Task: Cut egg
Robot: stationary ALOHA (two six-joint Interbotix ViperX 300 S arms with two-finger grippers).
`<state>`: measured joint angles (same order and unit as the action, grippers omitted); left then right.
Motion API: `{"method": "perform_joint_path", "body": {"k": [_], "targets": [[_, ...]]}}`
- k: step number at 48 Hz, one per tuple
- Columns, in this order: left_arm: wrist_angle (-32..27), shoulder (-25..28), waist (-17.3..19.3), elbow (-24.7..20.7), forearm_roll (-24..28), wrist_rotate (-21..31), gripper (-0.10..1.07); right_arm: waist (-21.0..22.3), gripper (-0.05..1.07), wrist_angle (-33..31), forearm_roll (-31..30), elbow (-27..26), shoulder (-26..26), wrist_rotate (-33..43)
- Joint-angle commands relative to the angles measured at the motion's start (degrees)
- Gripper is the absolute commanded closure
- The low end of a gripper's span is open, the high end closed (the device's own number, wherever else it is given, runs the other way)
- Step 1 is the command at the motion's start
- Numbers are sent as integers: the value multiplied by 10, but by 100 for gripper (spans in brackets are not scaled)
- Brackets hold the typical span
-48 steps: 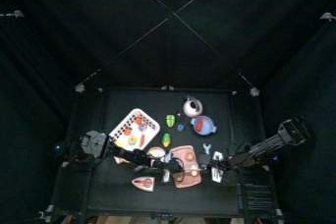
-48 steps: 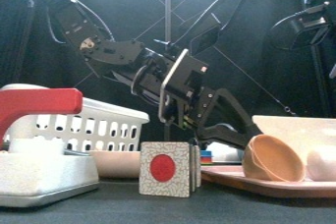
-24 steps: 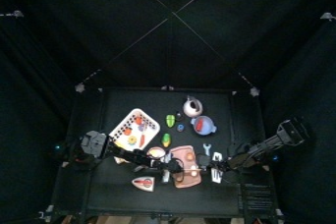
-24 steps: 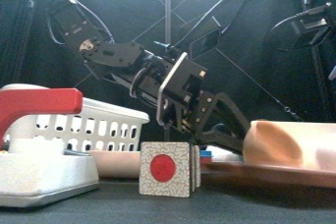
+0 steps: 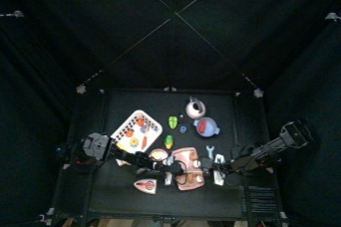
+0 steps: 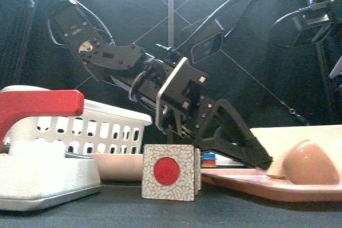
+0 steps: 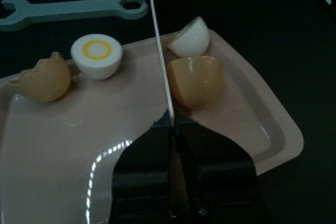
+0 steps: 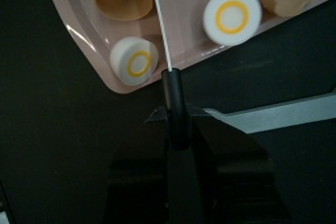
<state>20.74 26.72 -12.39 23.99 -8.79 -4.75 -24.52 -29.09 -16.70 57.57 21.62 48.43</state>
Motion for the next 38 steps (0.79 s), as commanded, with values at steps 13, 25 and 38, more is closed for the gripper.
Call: {"method": "perform_joint_path", "body": {"k": [13,25,38], "targets": [[-3,-48,-11,5,13,-2,55,0,62,-39,-48,-34,38,6],[0,-57,-12,4,23,-2,55,3,62,-36,-58,-38,56,7],[6,-57,-12,3,22,-2,55,4,62,-31,-56,-37,57,7]]}}
